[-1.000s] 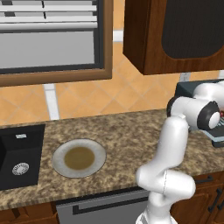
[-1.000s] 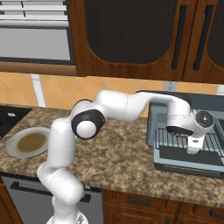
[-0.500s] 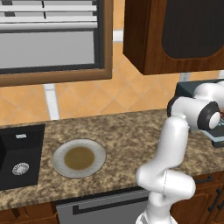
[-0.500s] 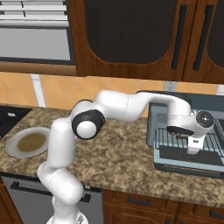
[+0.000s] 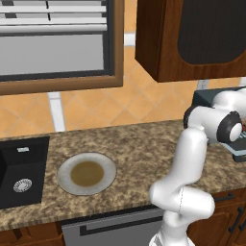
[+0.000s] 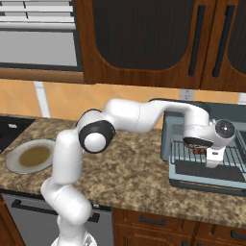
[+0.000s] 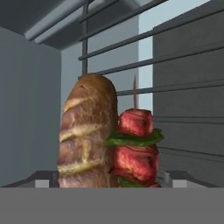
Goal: Pick up the kebab skewer and baguette bread, and place them inside the toaster oven. Close the toaster oven door and start by setting the timer.
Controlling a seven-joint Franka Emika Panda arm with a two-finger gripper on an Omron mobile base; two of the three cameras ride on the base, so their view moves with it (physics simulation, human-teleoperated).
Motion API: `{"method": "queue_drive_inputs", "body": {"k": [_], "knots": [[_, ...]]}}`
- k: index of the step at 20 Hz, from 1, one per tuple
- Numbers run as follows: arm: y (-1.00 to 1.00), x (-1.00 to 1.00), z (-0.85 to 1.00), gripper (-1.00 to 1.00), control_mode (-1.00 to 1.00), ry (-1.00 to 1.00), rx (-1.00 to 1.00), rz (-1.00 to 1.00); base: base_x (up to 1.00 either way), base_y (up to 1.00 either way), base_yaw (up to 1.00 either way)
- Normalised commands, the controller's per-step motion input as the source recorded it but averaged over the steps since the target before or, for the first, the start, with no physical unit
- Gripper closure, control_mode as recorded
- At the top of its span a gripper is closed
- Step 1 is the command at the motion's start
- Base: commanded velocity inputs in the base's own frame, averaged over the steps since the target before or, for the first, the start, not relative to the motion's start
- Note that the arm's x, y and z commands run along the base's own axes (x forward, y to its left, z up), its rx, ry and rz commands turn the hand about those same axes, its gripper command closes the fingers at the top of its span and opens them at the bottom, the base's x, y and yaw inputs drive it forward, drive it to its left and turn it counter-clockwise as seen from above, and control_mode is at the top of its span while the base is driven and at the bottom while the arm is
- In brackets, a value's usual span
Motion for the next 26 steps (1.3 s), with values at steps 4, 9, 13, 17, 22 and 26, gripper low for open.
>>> {"method": "queue_drive_inputs", "body": {"k": [4, 9, 13, 17, 22, 26], "knots": [[0.0, 0.0, 0.0, -1.0, -1.0, 0.0, 0.0, 0.0, 0.0, 0.0, 0.0], [-0.01, -0.51, 0.24, -1.0, -1.0, -0.07, 0.0, 0.02, 0.0, 0.0, 0.0], [-0.17, -0.68, 0.53, -1.0, -1.0, -0.01, 0.0, 0.12, 0.0, 0.0, 0.0], [-0.06, -0.31, 0.27, -1.0, -1.0, 0.0, -0.03, 0.24, 0.0, 0.0, 0.0], [0.0, -0.19, 0.0, -1.0, -1.0, -0.13, -0.21, 0.56, 0.0, 0.0, 0.0], [-0.01, -0.31, -0.08, -1.0, -1.0, -0.1, -0.26, 0.65, 0.0, 0.0, 0.0]]}}
